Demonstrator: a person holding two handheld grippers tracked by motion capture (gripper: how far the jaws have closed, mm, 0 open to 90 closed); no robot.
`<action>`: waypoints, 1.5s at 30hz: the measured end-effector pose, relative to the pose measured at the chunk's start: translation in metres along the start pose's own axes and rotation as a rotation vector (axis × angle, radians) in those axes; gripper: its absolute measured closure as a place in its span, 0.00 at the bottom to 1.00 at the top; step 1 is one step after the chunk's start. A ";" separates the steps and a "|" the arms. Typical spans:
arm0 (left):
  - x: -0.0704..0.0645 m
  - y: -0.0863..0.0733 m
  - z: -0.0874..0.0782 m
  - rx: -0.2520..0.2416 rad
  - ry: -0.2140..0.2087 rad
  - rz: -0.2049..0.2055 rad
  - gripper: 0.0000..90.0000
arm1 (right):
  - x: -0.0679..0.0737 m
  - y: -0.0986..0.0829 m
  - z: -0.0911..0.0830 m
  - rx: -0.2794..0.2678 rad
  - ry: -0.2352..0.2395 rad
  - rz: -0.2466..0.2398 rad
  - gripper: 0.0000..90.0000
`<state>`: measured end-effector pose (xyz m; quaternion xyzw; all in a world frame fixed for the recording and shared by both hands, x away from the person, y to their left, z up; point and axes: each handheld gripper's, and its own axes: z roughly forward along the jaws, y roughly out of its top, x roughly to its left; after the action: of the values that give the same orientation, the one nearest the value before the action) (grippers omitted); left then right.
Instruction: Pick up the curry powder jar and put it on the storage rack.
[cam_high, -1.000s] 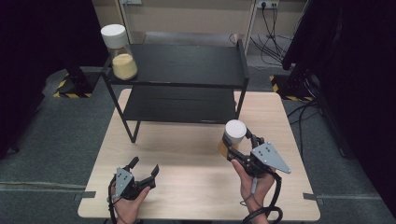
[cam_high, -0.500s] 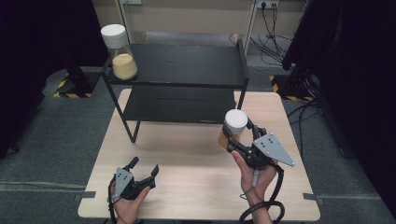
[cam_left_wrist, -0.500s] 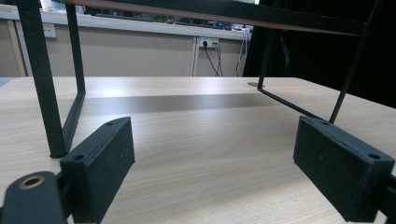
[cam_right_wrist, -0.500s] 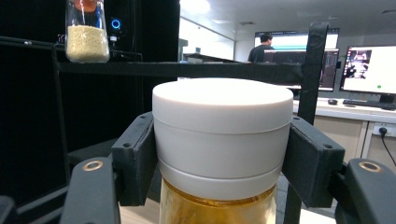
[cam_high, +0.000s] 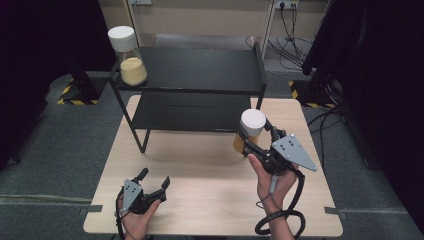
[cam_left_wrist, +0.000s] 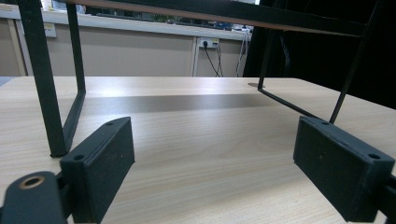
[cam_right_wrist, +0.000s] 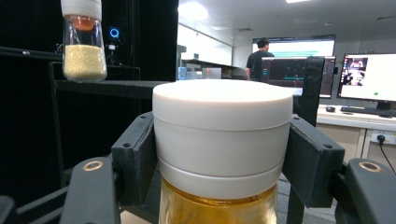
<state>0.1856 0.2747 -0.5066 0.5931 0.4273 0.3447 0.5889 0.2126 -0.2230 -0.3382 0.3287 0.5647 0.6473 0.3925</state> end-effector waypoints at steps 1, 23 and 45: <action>0.000 0.000 0.000 0.000 0.000 0.000 0.13 | 0.000 0.002 0.001 -0.004 0.000 -0.001 0.38; 0.001 0.000 0.000 -0.001 -0.002 -0.003 0.13 | 0.001 0.030 0.017 -0.035 0.004 0.002 0.38; 0.001 0.000 0.000 0.000 -0.002 -0.007 0.13 | 0.005 0.058 0.033 -0.061 0.000 -0.009 0.38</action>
<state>0.1859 0.2755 -0.5067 0.5920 0.4286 0.3422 0.5906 0.2308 -0.2066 -0.2757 0.3141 0.5463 0.6625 0.4050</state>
